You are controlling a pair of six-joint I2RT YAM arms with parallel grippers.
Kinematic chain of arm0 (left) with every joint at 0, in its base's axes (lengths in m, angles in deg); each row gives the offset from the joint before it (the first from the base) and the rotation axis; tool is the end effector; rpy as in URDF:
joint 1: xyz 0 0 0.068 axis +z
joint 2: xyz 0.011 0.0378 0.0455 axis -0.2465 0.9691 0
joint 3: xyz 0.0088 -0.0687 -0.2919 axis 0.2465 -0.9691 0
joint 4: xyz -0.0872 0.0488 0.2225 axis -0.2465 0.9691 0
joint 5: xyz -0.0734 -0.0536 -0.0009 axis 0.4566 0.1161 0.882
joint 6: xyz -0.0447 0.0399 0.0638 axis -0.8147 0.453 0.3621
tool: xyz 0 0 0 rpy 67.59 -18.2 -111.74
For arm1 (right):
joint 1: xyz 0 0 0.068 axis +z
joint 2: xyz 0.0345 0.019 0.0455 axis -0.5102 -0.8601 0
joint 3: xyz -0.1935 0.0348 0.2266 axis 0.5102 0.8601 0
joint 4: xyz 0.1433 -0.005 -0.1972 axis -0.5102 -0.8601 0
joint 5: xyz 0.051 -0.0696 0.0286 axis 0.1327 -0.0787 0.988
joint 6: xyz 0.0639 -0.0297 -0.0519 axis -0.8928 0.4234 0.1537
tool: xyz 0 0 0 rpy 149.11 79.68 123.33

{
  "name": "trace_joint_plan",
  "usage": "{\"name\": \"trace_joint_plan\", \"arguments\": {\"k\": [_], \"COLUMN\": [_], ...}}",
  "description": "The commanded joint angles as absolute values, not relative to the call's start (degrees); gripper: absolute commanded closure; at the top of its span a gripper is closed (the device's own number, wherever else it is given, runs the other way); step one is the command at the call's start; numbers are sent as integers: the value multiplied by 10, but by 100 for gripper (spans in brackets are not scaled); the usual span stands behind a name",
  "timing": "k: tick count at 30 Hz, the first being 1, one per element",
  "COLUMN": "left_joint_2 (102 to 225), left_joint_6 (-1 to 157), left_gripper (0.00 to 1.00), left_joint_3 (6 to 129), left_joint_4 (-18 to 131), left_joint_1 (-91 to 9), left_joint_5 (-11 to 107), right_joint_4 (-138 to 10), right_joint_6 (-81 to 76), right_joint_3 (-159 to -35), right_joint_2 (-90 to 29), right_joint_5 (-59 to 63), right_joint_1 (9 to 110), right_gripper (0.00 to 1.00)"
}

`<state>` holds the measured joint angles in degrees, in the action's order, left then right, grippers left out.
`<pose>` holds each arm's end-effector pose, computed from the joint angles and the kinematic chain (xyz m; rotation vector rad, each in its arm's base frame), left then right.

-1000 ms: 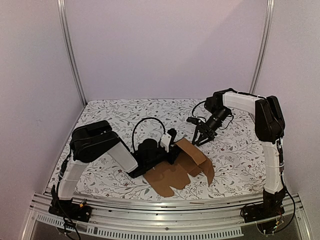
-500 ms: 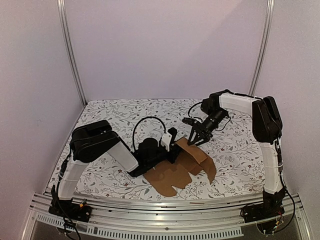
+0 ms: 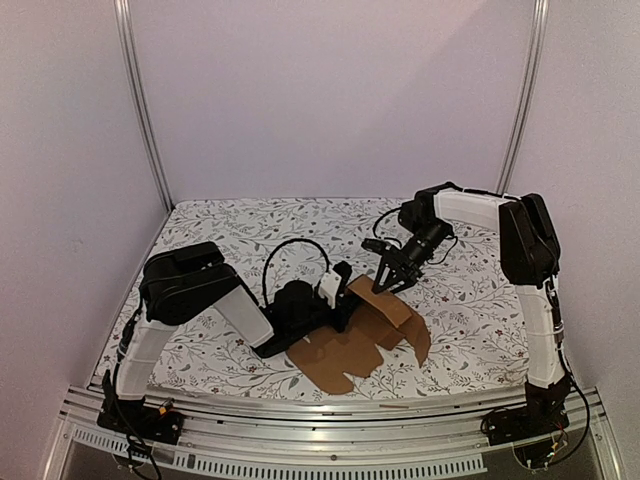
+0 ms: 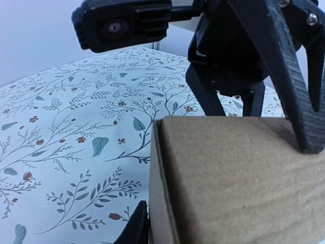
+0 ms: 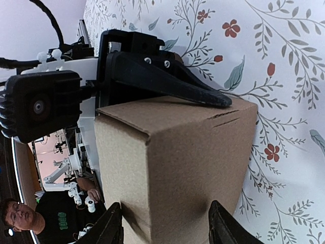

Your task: Fold the paper box

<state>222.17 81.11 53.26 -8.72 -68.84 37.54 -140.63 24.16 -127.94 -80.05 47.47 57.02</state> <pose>0.2844 -0.3942 0.0980 0.6725 1.6462 -0.7708 0.3468 0.2408 0.1766 0.8985 -2.4543 -1.2756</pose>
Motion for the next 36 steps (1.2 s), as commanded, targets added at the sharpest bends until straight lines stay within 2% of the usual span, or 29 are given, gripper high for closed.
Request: {"name": "trace_joint_plan", "arguments": {"k": [1, 8, 14, 22, 27, 29, 36], "left_joint_2": [2207, 2202, 2204, 2199, 2188, 2179, 2143], "left_joint_6": [813, 782, 753, 711, 721, 737, 763], "left_gripper": [83, 91, 100, 100, 100, 100, 91], "left_joint_3": [526, 526, 531, 532, 548, 540, 492], "left_joint_4": [-96, -94, -78, -68, -33, -38, -62], "left_joint_1": [-685, -680, -679, -713, -742, -752, -753], "left_joint_5": [372, 366, 322, 172, 122, 117, 144], "right_joint_4": [-1440, -1446, -1457, -1464, -1460, -1458, -1459], "right_joint_6": [249, 253, 258, 263, 259, 256, 261], "right_joint_3": [-1290, -1289, -1282, -1290, -1295, -1301, -1306], "right_joint_2": [-811, -816, -820, -836, -839, -836, -824], "right_joint_5": [479, 498, 567, 596, 595, 583, 553], "right_joint_1": [575, 591, 607, 618, 617, 616, 599], "right_gripper": [45, 46, 46, 46, 45, 45, 45]}}
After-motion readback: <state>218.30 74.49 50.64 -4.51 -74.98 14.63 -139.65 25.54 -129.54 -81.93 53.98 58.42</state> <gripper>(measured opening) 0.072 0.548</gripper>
